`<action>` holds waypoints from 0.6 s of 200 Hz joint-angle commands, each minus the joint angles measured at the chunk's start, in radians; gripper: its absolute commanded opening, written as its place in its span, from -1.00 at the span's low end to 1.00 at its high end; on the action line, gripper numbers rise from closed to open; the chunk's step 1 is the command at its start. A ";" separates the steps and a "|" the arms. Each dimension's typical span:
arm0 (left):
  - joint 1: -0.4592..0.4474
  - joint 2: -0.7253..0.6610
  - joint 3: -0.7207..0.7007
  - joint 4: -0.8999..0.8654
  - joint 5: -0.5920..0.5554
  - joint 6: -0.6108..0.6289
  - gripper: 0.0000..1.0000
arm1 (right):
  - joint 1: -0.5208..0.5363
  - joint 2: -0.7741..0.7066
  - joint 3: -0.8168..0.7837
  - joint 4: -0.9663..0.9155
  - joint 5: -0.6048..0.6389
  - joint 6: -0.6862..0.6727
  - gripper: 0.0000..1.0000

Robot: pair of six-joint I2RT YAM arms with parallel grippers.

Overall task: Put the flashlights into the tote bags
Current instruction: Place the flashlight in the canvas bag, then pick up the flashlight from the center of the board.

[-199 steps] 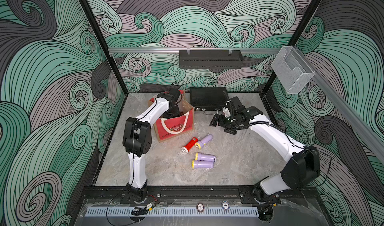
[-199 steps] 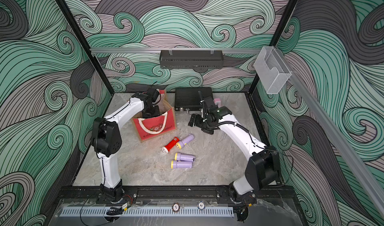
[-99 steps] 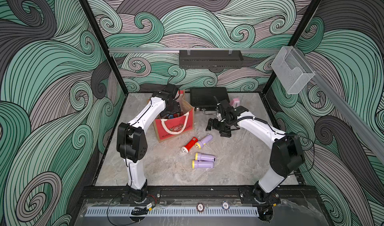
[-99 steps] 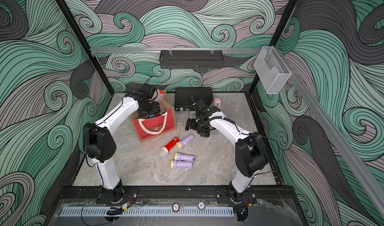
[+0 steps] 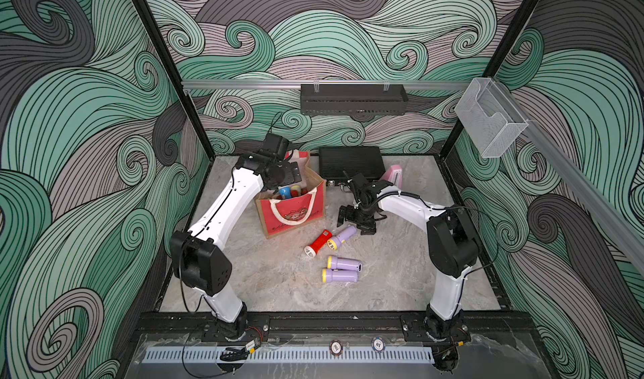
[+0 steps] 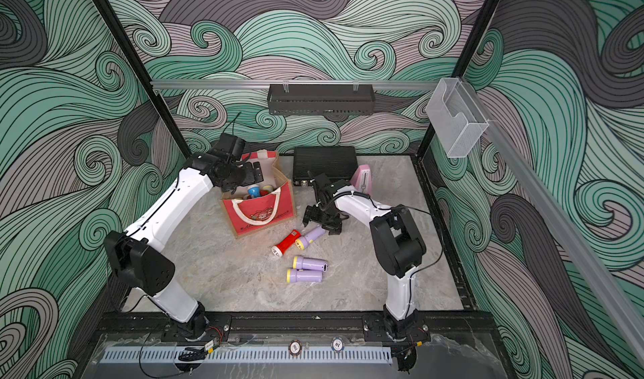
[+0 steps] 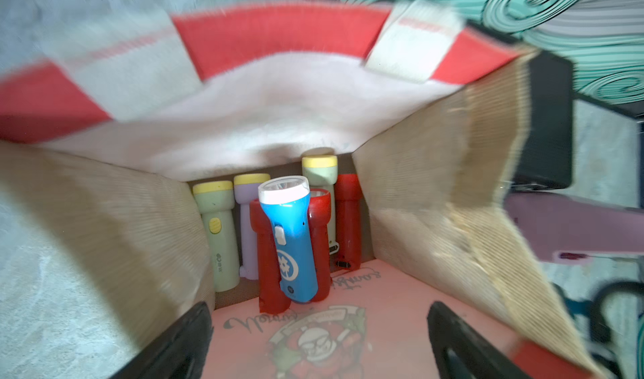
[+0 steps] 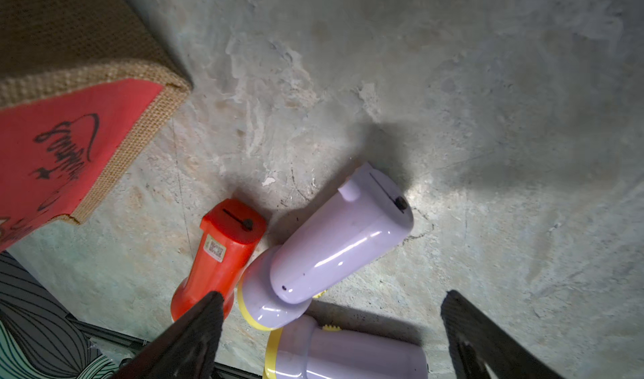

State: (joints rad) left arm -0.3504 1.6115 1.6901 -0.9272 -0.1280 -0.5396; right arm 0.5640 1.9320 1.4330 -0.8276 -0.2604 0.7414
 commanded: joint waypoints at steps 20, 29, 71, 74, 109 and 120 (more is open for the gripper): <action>-0.007 -0.180 -0.130 0.112 -0.003 0.058 0.97 | 0.016 0.048 0.042 -0.006 0.047 0.026 0.84; -0.007 -0.229 -0.155 0.123 0.015 0.061 0.97 | 0.017 0.056 0.043 -0.006 0.054 0.027 0.83; -0.009 -0.362 -0.268 0.202 0.111 0.077 0.97 | 0.019 0.091 0.028 0.007 0.050 0.039 0.77; -0.011 -0.370 -0.274 0.209 0.122 0.079 0.97 | 0.021 0.094 0.025 0.009 0.052 0.039 0.76; -0.017 -0.437 -0.305 0.267 0.249 0.120 0.97 | 0.022 0.112 0.018 0.019 0.062 0.038 0.61; -0.018 -0.449 -0.310 0.272 0.278 0.122 0.97 | 0.022 0.117 0.015 0.020 0.070 0.038 0.56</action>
State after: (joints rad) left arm -0.3595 1.1992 1.3853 -0.7189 0.0341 -0.4572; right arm 0.5804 2.0235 1.4593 -0.8043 -0.2256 0.7643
